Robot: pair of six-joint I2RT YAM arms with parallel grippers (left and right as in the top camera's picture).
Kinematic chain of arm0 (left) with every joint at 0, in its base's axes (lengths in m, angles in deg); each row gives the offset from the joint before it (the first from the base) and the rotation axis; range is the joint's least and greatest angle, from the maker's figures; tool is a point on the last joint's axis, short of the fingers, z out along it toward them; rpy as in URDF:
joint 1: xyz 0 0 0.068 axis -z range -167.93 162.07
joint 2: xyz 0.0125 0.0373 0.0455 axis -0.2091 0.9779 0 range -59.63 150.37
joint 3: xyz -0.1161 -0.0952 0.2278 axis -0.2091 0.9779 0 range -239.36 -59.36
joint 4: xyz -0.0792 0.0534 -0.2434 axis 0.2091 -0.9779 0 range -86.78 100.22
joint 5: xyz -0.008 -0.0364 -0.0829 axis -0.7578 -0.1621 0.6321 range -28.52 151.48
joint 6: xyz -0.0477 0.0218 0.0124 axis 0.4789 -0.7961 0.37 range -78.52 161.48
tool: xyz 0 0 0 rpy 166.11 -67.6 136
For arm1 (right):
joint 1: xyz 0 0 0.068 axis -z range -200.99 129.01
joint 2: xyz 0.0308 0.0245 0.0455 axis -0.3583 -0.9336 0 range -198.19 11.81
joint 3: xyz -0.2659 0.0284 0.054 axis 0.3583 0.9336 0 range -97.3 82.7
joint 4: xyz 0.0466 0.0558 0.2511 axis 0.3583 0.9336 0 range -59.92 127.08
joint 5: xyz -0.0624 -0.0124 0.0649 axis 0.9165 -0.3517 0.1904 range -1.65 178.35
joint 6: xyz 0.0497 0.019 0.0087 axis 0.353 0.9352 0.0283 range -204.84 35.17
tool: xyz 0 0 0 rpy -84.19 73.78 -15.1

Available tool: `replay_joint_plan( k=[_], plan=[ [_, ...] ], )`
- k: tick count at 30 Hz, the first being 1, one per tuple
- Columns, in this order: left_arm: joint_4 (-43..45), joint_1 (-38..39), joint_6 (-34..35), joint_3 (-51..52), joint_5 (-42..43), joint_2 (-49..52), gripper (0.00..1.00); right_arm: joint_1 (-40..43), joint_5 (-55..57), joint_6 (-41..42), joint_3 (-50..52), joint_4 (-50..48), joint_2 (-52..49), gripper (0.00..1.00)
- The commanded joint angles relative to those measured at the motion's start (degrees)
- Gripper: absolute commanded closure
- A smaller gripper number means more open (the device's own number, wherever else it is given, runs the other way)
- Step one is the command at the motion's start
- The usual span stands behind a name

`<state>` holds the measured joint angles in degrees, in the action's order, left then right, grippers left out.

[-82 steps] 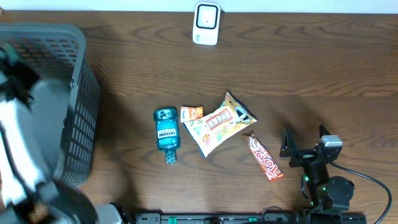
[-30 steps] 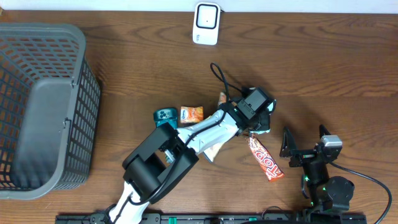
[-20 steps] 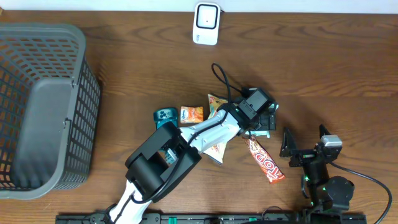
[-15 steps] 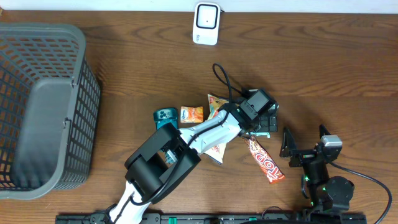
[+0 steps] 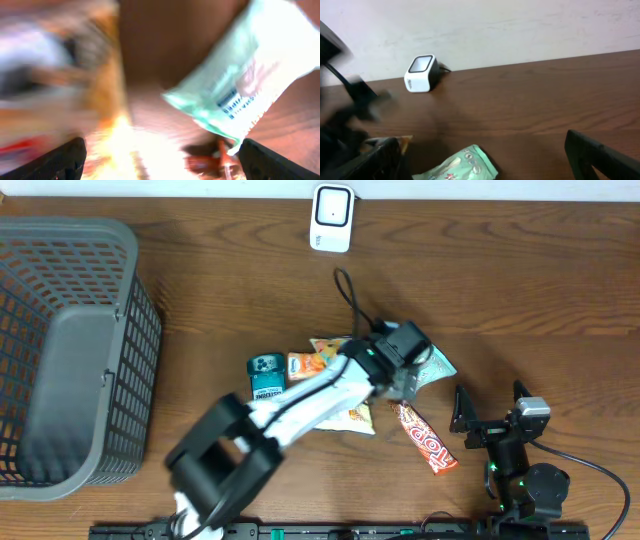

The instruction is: Scan the item barcode

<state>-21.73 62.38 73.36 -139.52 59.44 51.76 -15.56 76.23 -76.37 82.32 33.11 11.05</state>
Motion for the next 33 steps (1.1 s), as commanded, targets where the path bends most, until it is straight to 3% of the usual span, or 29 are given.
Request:
replay_joint_plan(
  k=[1, 5, 9, 13, 19, 22, 26, 33],
  plan=[
    [-1.33, -1.86, -8.24, 0.07, -10.10, -7.43, 0.02, -0.17, -0.04, -0.63, 0.04, 0.24, 0.09, 0.01],
    [-1.01, -2.51, -12.00, 0.07, -12.22, -14.80, 0.02, -0.17, -0.04, -0.63, 0.04, 0.24, 0.09, 0.01],
    [1.31, -2.51, -15.89, 0.07, -24.61, -22.88, 0.02, -0.17, -0.04, -0.63, 0.04, 0.24, 0.09, 0.01],
    [9.14, -3.28, -23.85, 0.07, -37.11, -29.03, 0.02, -0.17, -0.04, -0.63, 0.04, 0.24, 0.09, 0.01],
    [32.06, -8.04, -44.11, 0.07, -39.56, -34.38, 0.02, -0.17, -0.04, -0.63, 0.07, 0.24, 0.09, 0.01],
    [40.50, -10.93, -57.35, 0.07, -39.58, -34.80, 0.02, -0.17, -0.04, -0.63, 0.04, 0.24, 0.09, 0.01],
    [35.67, -14.32, -69.64, 0.07, -39.58, -34.77, 0.02, -0.17, -0.04, -0.63, 0.04, 0.24, 0.09, 0.01],
    [16.98, -20.09, -69.22, 0.39, -21.53, -37.77, 0.02, -0.17, -0.04, -0.63, 0.04, 0.24, 0.09, 0.01]
  ],
)
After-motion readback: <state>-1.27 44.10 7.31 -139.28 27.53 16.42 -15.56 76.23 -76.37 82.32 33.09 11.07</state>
